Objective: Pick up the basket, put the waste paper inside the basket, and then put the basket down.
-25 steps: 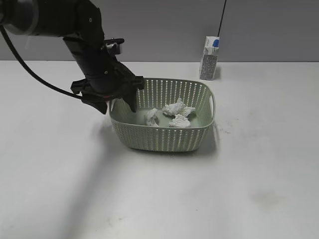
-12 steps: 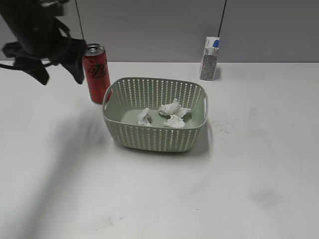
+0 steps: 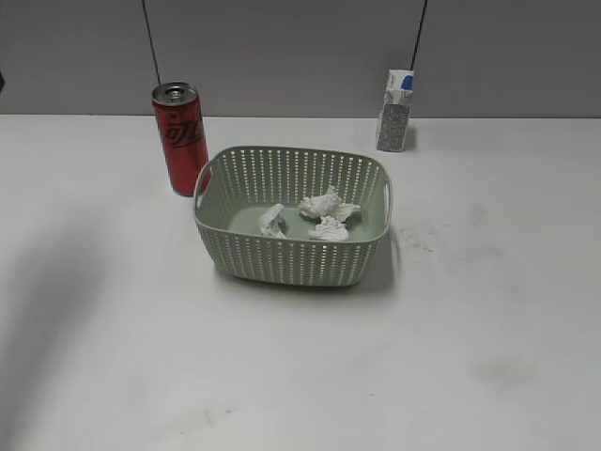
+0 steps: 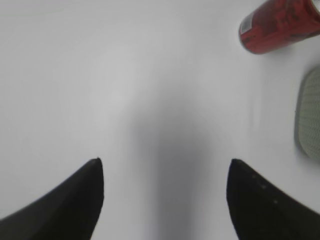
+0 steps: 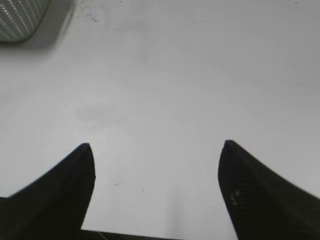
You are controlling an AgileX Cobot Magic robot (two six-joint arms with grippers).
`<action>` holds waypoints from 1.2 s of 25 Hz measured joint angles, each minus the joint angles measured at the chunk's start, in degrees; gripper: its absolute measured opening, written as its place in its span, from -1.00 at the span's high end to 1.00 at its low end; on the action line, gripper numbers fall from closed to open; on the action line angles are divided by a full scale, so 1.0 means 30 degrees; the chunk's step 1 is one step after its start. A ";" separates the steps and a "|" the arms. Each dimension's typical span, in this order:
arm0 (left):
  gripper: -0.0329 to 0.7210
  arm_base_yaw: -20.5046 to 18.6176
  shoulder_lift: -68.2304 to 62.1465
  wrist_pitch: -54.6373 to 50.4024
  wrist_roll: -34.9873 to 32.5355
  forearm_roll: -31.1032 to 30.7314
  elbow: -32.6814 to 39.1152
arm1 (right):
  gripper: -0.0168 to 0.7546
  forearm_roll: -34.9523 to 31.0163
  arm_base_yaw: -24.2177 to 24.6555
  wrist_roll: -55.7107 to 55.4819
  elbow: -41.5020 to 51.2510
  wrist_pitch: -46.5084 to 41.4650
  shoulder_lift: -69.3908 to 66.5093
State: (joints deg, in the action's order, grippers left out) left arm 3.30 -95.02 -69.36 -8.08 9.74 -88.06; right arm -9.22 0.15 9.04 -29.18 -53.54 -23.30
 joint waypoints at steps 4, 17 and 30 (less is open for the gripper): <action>-0.62 -0.0621 0.2638 -0.0057 -0.0136 -0.0734 0.2147 | -0.55 0.0000 0.0000 -0.0017 0.1139 0.0528 0.2138; -0.61 -0.0670 1.5954 0.1024 -0.0194 -0.1527 1.2353 | -0.54 0.0017 0.0000 -0.1294 0.1754 -0.0090 0.4589; -0.60 -0.0670 2.8767 0.1463 -0.0194 -0.1560 1.7911 | -0.53 0.0017 0.0000 -0.1315 0.1774 -0.0109 0.6738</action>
State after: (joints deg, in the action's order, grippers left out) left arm 1.29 -8.72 -64.98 -8.66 5.06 -34.32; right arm -9.17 0.15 5.10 -23.86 -53.87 -3.09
